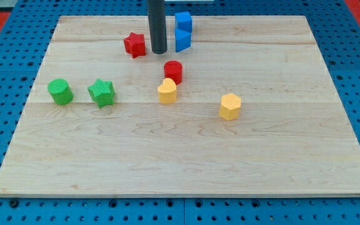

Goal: Place red star above green star vertically

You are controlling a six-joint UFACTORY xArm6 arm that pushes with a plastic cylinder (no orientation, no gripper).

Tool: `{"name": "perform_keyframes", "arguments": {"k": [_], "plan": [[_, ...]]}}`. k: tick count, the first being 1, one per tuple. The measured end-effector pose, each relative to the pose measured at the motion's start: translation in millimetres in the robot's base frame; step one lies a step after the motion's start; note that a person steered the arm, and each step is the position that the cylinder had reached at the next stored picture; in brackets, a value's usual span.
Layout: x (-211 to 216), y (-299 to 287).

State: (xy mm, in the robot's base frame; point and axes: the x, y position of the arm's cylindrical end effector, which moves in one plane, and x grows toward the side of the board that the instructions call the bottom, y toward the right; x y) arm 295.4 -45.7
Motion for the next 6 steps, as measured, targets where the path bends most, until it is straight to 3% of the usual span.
{"name": "perform_keyframes", "arguments": {"k": [2,4,6], "plan": [[-22.9,-0.5],[-12.8,-40.1],[35.4,-60.6]]}}
